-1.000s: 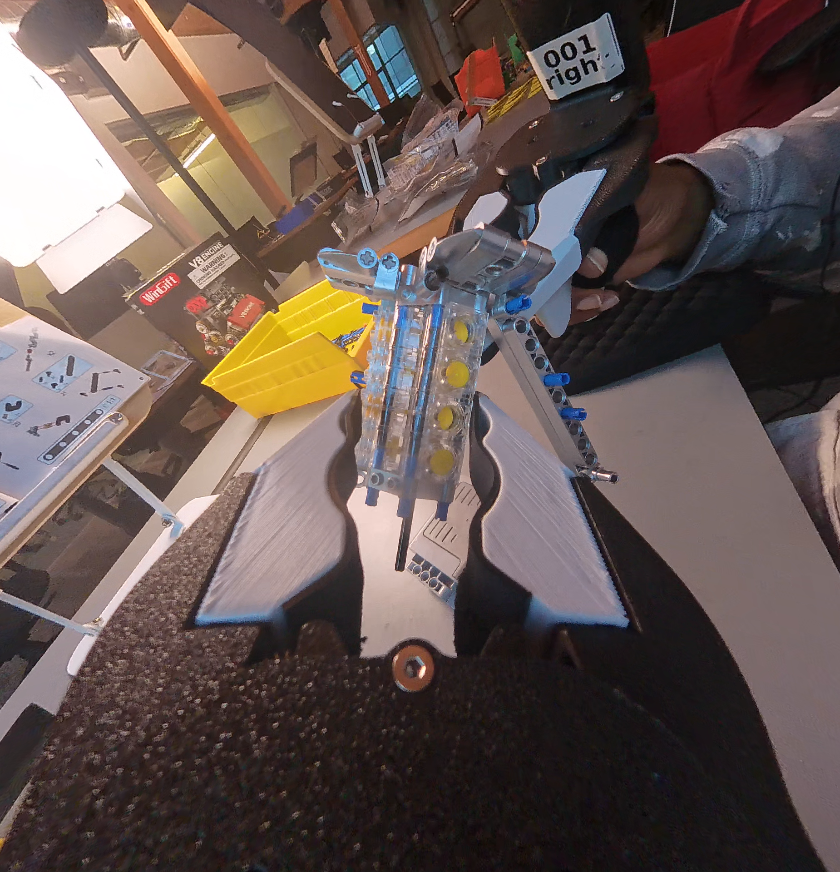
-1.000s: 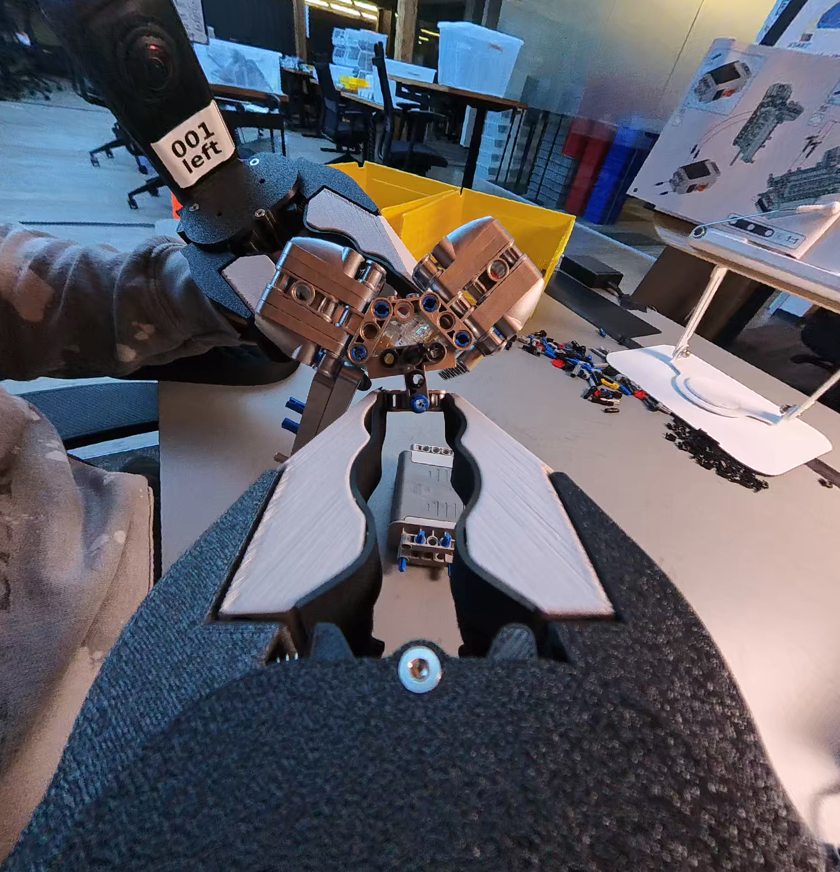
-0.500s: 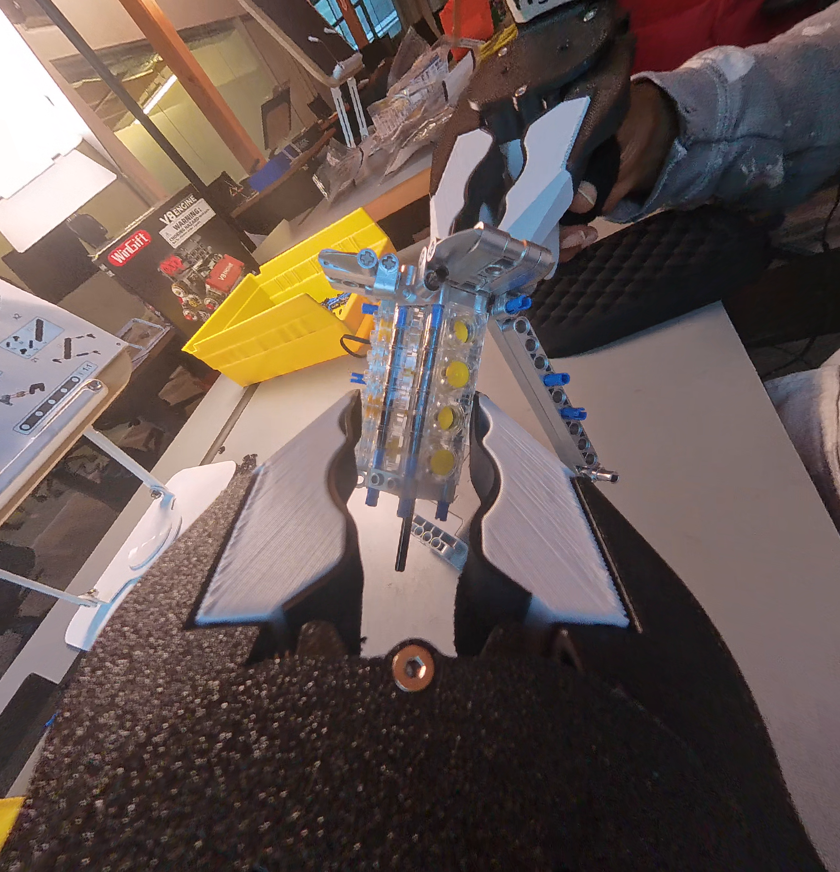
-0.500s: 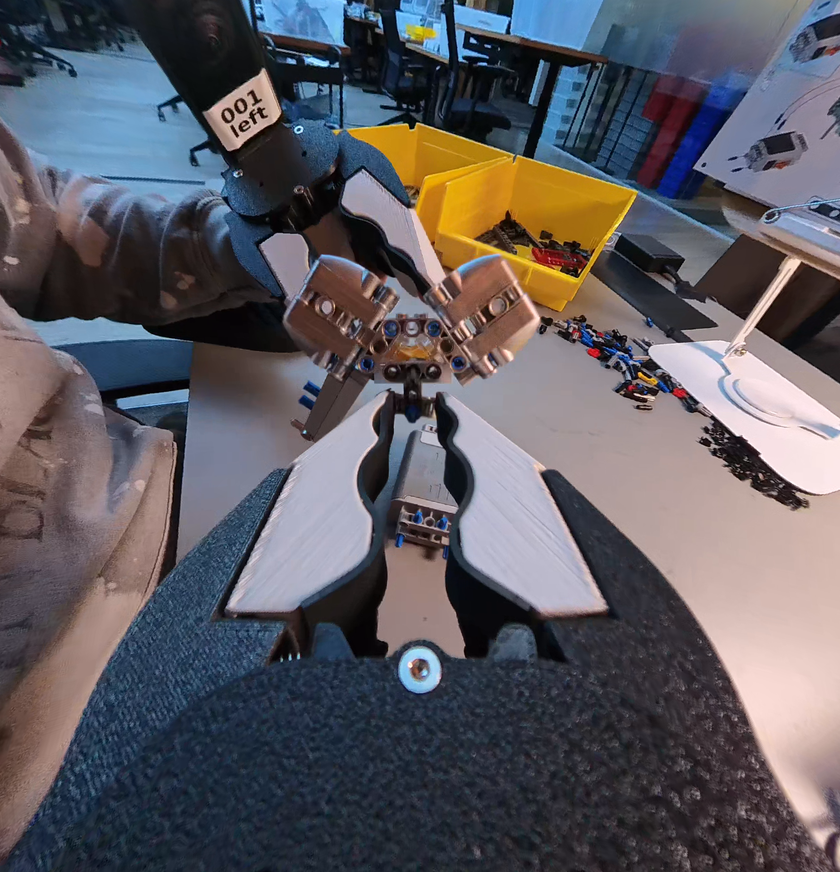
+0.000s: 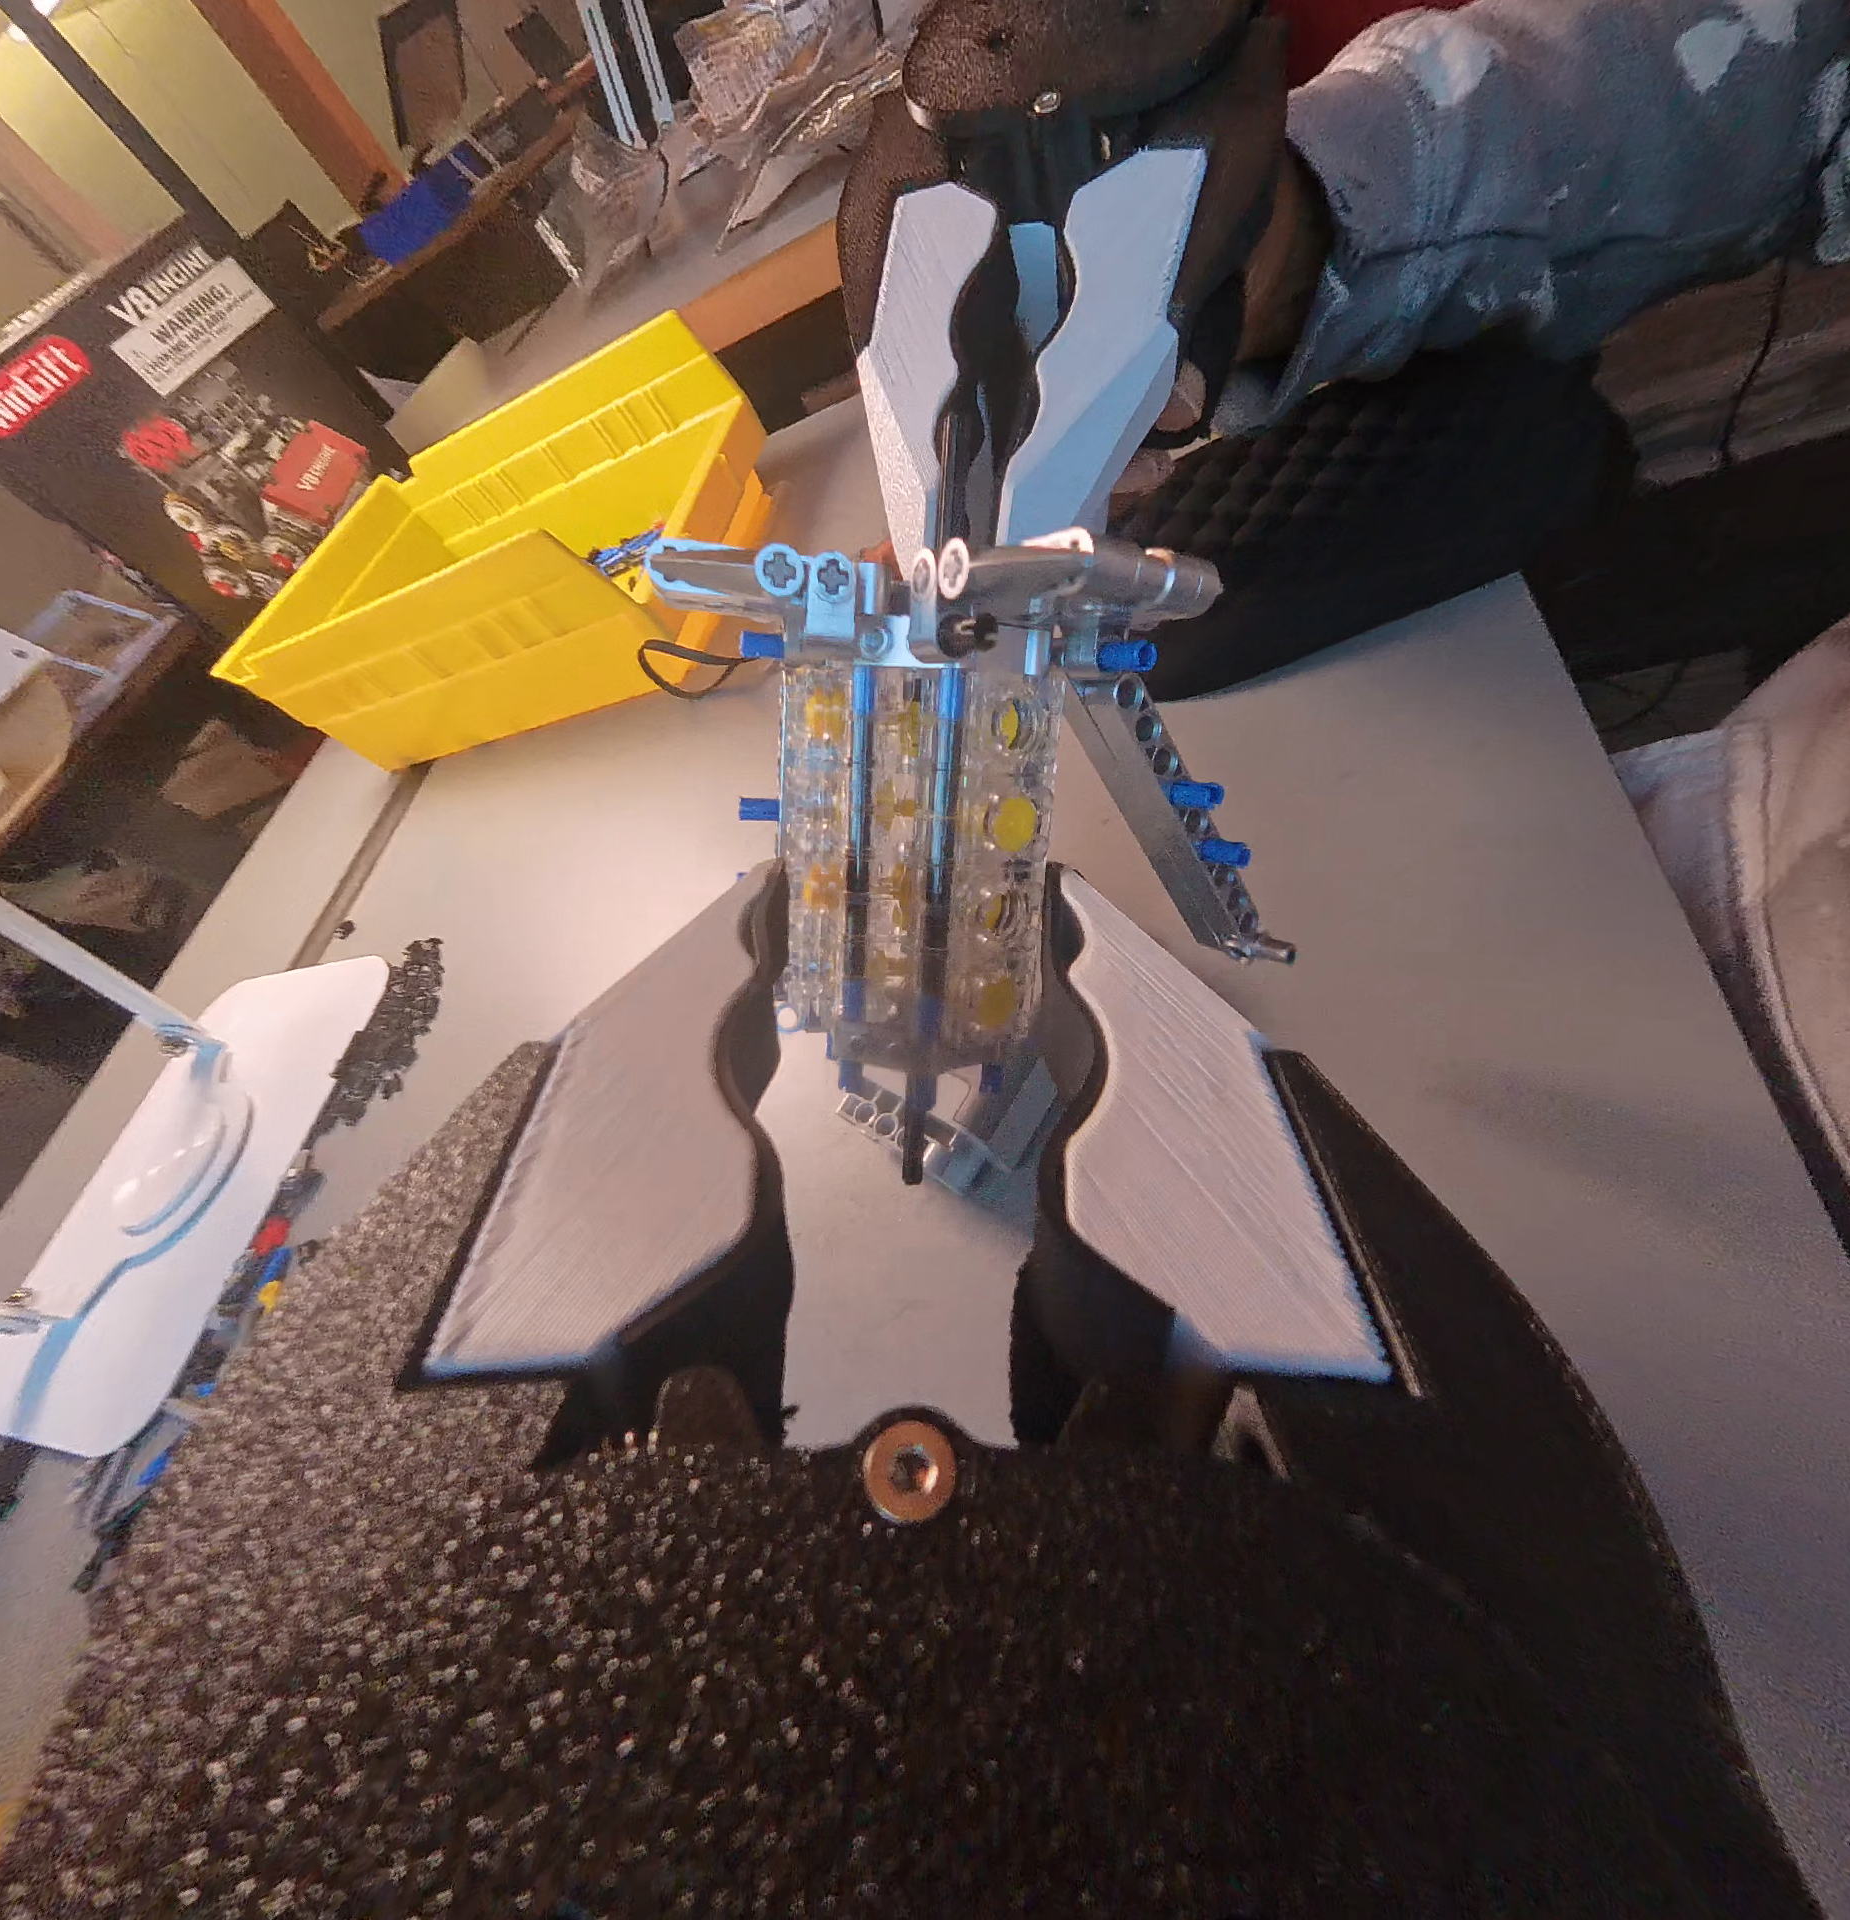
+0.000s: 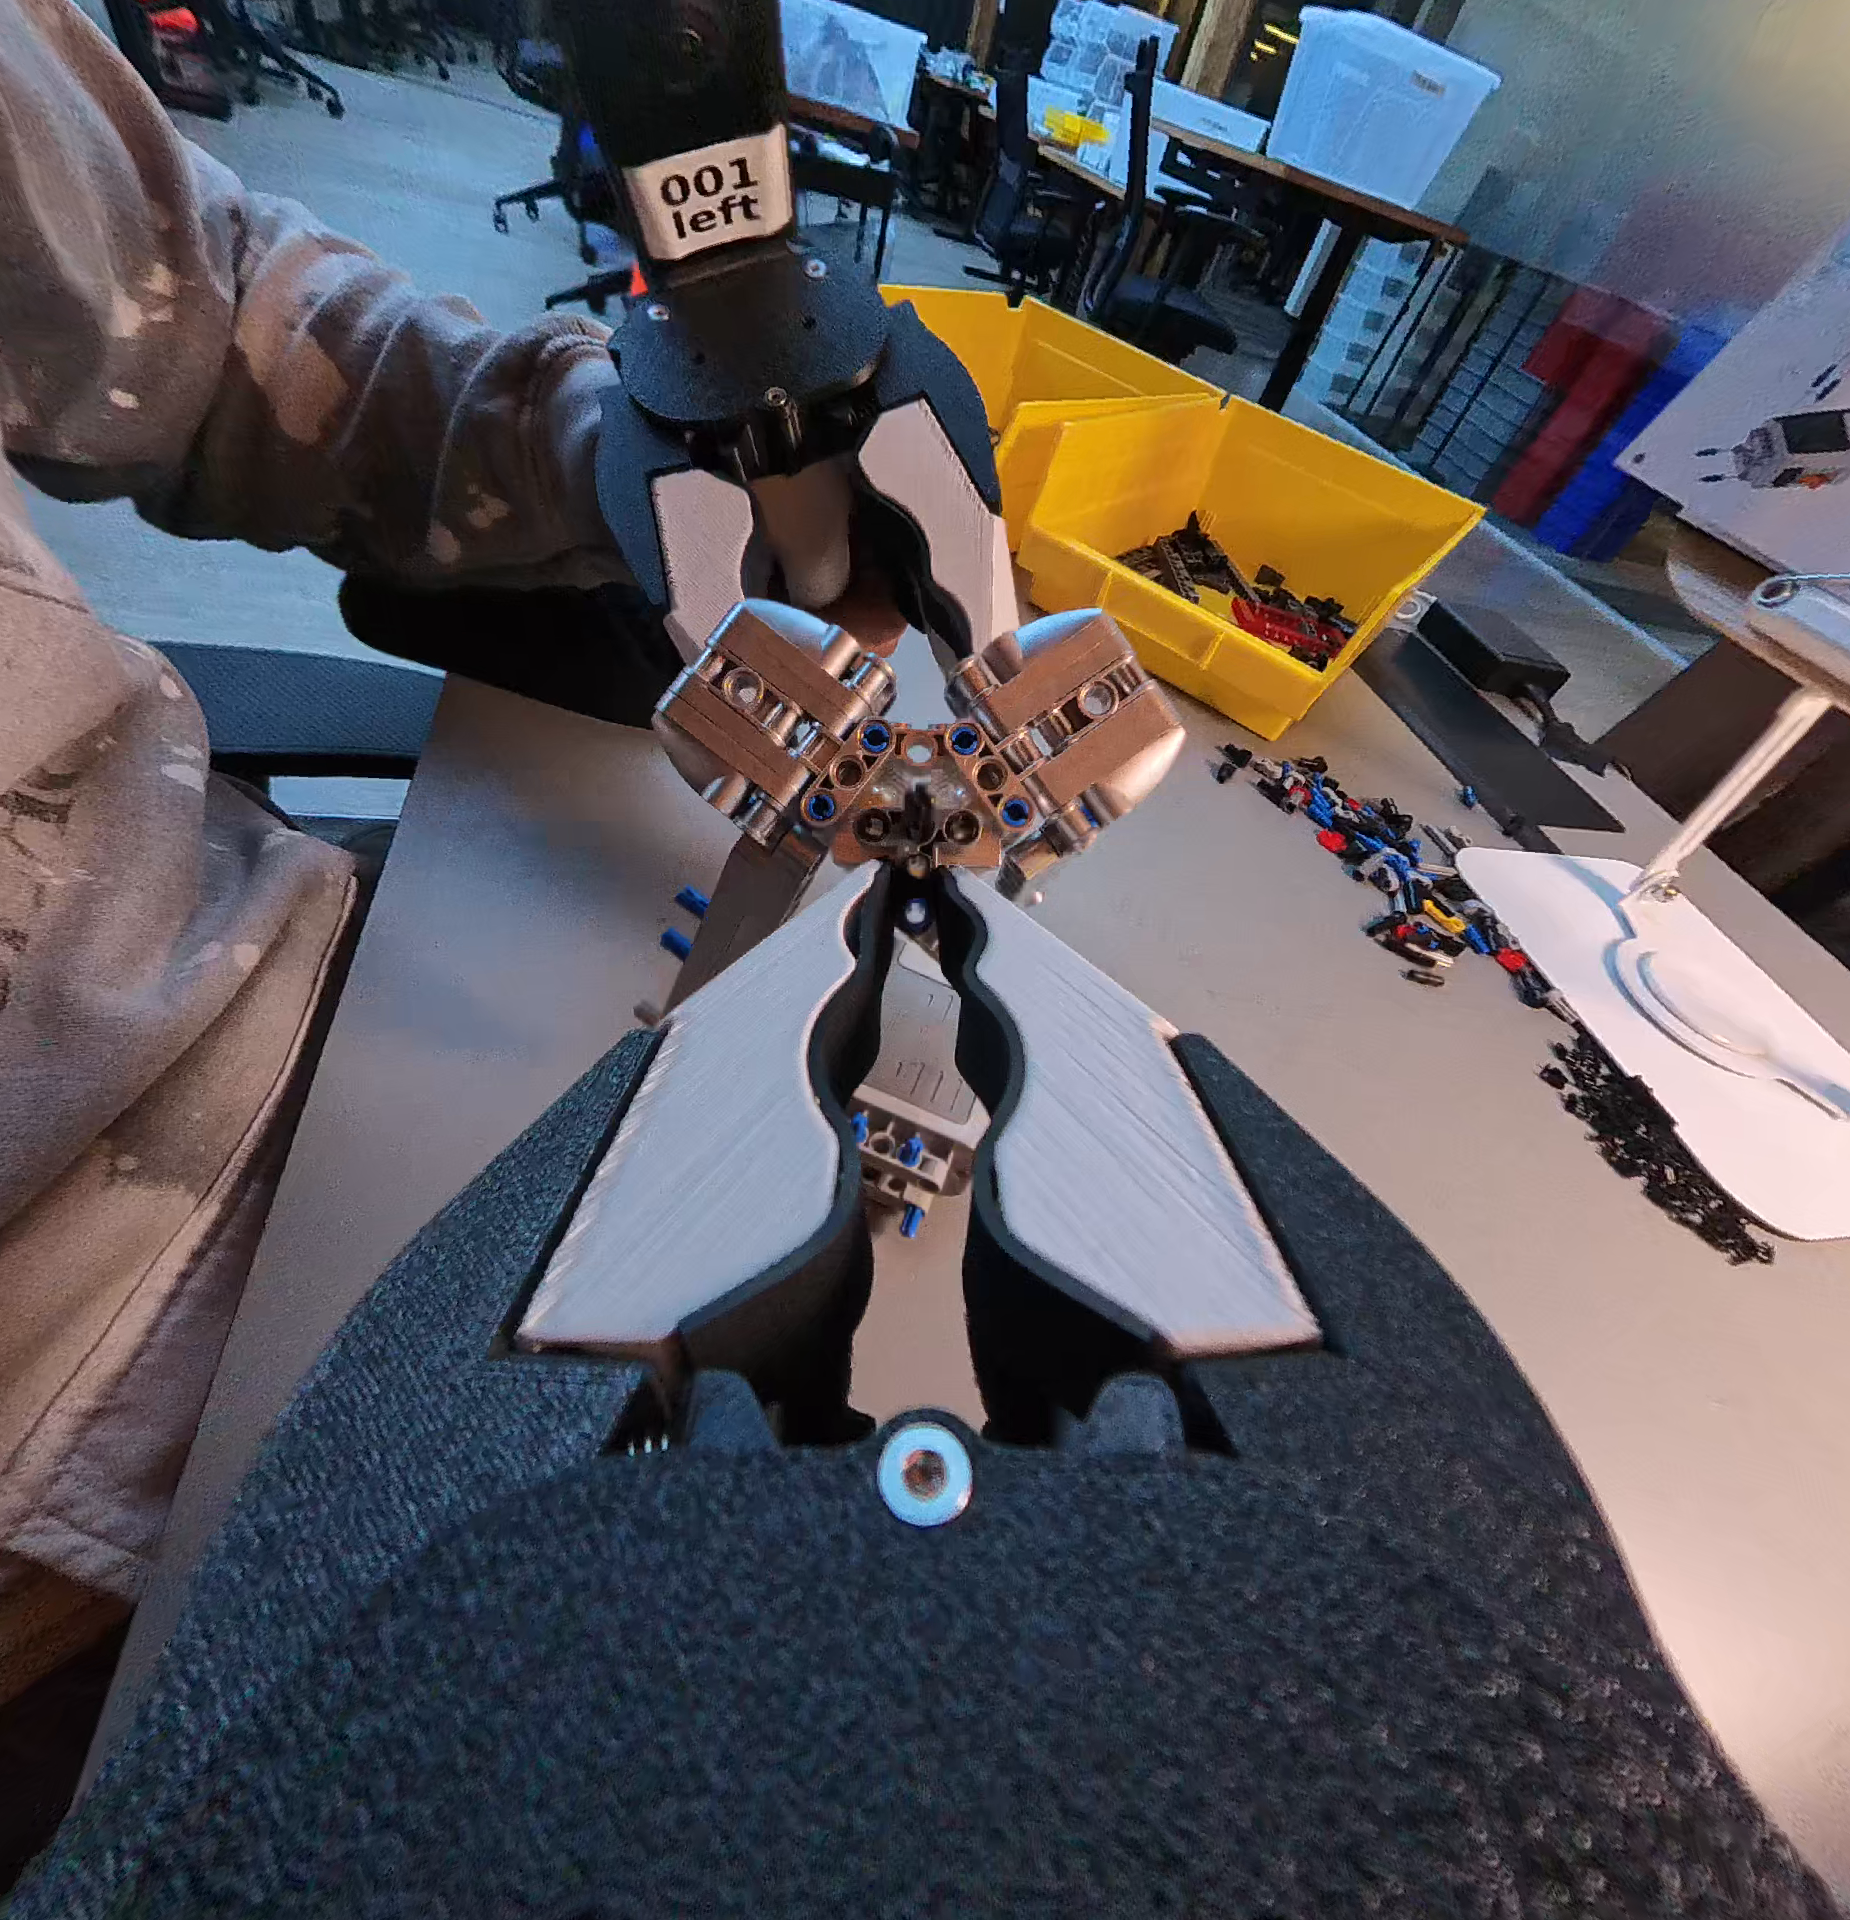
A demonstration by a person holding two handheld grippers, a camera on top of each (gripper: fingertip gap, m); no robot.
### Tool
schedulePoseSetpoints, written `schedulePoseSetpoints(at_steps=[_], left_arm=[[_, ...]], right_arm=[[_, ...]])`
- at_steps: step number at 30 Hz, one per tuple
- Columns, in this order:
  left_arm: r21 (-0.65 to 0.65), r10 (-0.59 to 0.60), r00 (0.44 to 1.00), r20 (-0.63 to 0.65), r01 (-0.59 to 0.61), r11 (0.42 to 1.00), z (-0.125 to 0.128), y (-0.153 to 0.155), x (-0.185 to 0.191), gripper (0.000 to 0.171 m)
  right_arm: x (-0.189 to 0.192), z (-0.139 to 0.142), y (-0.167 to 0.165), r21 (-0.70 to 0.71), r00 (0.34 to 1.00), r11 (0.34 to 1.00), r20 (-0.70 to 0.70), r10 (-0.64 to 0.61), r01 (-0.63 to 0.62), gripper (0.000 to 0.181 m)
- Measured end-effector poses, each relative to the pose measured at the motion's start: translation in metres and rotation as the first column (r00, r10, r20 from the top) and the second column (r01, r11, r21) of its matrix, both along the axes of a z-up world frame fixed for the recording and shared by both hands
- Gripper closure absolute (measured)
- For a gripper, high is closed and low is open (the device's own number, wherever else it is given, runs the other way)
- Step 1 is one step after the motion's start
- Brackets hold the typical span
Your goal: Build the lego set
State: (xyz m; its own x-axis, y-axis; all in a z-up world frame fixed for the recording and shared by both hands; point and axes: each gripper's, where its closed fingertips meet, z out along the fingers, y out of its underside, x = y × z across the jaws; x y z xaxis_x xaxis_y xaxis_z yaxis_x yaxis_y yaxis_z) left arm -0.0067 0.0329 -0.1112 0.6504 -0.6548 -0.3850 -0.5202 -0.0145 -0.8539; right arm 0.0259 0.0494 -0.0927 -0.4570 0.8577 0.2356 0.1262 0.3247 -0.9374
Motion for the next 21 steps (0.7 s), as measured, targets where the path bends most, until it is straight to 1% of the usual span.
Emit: schedulePoseSetpoints(at_steps=[3,4,6,8,11,12,13,14,16,19,20,21], left_arm=[[-0.082,-0.013,0.997,0.077,0.019,0.996,0.0,0.007,-0.002,0.116],[-0.118,-0.016,0.996,0.091,0.027,0.993,-0.004,0.01,-0.001,0.111],[-0.173,-0.032,0.994,0.102,0.049,0.984,-0.012,0.013,0.004,0.102],[-0.177,-0.047,0.995,0.082,0.061,0.982,-0.017,0.018,0.006,0.098],[-0.216,-0.109,0.988,0.108,0.13,0.968,-0.017,0.02,0.012,0.1],[-0.228,-0.136,0.985,0.107,0.157,0.961,-0.016,0.02,0.013,0.105],[-0.229,-0.155,0.984,0.084,0.171,0.958,-0.016,0.021,0.013,0.108],[-0.229,-0.17,0.984,0.051,0.177,0.957,-0.016,0.022,0.011,0.115],[-0.273,-0.21,0.978,0.019,0.207,0.94,-0.015,0.021,0.011,0.116],[-0.247,-0.207,0.975,-0.075,0.183,0.952,-0.008,0.031,0.007,0.117],[-0.233,-0.202,0.974,-0.098,0.175,0.956,-0.004,0.033,0.006,0.117],[-0.212,-0.191,0.974,-0.119,0.163,0.963,0.0,0.036,0.005,0.117]], right_arm=[[-0.008,-0.002,0.008,-0.023,1.0,1.0,0.025,-0.008,0.009,0.175],[-0.01,-0.001,0.009,-0.06,1.0,0.998,0.026,-0.002,0.004,0.175],[-0.013,0.0,0.009,-0.103,1.0,0.995,0.031,0.005,-0.002,0.176],[-0.013,0.0,0.006,-0.1,1.0,0.995,0.02,0.019,-0.017,0.176],[-0.009,0.003,0.003,-0.118,0.999,0.992,0.001,0.046,-0.045,0.176],[-0.008,0.004,0.004,-0.112,0.999,0.993,-0.004,0.046,-0.046,0.175],[-0.007,0.004,0.005,-0.096,0.999,0.994,-0.01,0.041,-0.042,0.175],[-0.004,0.002,0.006,-0.085,0.999,0.995,0.004,0.051,-0.051,0.174],[0.0,0.001,0.006,-0.087,0.998,0.995,0.002,0.057,-0.057,0.173],[0.001,0.004,0.017,-0.065,1.0,0.998,-0.019,-0.012,0.011,0.173],[0.002,0.007,0.022,-0.068,0.999,0.997,-0.017,-0.048,0.047,0.17],[0.003,0.008,0.028,-0.067,0.995,0.993,-0.005,-0.096,0.095,0.16]])
